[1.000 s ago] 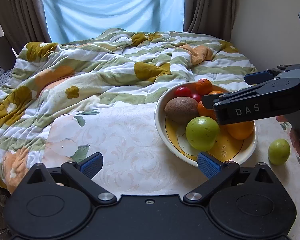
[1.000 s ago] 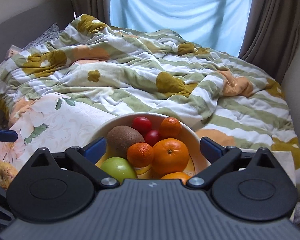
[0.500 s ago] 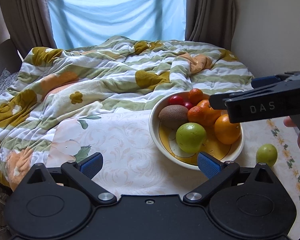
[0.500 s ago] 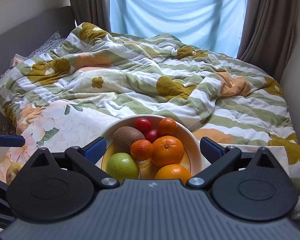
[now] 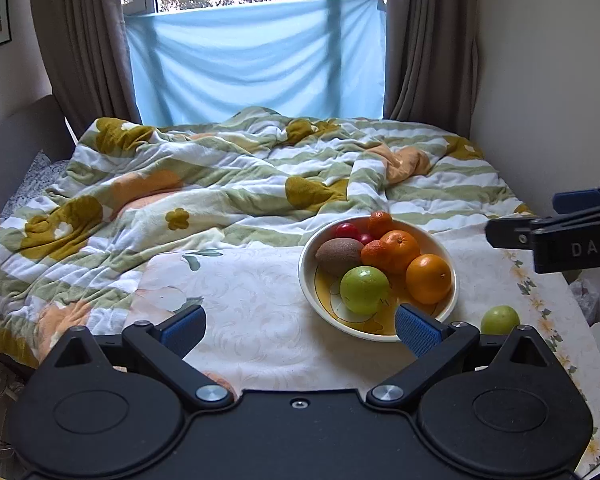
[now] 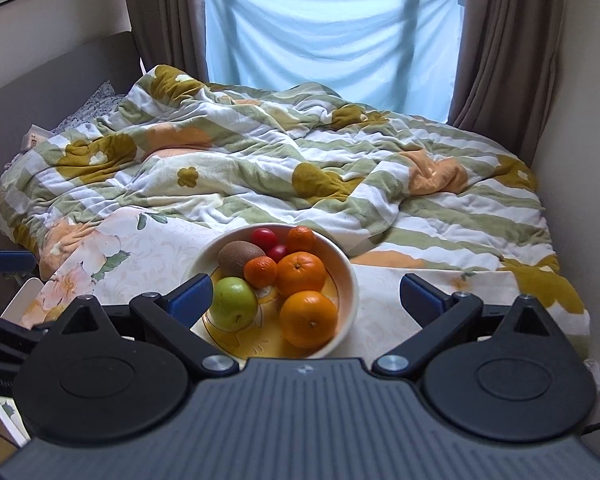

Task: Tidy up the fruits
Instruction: 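Withdraw both tools toward the wrinkled brown apple and the large green fruit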

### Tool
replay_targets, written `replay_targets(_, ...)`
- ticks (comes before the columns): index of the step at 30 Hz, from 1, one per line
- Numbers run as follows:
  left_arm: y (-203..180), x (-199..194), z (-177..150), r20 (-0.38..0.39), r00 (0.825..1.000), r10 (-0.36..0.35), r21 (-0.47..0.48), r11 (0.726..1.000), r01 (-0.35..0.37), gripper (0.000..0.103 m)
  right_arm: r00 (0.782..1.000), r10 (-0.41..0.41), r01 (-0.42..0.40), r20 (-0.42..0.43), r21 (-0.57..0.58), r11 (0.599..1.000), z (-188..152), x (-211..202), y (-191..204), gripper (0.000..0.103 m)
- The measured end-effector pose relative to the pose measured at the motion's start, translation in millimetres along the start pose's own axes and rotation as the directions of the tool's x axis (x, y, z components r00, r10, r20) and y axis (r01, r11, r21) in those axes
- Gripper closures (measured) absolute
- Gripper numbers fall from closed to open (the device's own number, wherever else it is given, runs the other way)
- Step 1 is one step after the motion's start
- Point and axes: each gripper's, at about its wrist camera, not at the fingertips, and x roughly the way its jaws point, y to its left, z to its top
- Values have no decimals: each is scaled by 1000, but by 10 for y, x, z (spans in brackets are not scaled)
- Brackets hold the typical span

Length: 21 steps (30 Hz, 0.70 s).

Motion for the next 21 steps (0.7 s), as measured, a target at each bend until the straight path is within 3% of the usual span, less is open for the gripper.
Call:
replay_targets(12,-62,-467,-387,51,996,74,-46,996,-72,0,1000,-19,19,20,9,1000,-430,-592,-171,0)
replay_targets(21,144,-387,-739,39,984,172,-101,981,-167,0,1000,-17,17,-14,23,1000,-855,-545,-314,0)
